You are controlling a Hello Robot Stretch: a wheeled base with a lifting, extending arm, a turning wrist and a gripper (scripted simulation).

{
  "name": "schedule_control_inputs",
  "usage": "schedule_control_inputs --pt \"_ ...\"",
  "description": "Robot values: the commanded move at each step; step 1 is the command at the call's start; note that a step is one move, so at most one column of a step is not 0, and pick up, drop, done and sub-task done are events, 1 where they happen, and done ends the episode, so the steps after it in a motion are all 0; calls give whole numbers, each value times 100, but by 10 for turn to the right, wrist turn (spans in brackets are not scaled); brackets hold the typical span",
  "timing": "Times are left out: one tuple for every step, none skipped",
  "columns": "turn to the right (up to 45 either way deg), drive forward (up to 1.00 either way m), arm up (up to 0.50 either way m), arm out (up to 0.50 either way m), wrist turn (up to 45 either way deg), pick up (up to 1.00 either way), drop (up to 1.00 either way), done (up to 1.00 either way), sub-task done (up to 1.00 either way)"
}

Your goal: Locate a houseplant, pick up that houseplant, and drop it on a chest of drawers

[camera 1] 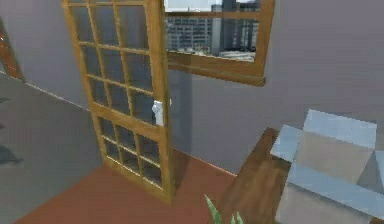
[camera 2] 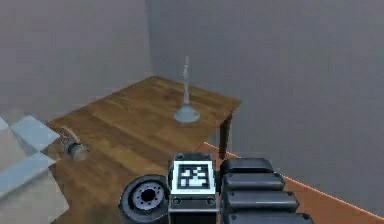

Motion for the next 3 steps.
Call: schedule_control_inputs --pt "-450 0 0 0 0 0 0 0 0" --pt "-270 0 0 0 0 0 0 0 0" --pt "0 45 0 0 0 0 0 0 0"
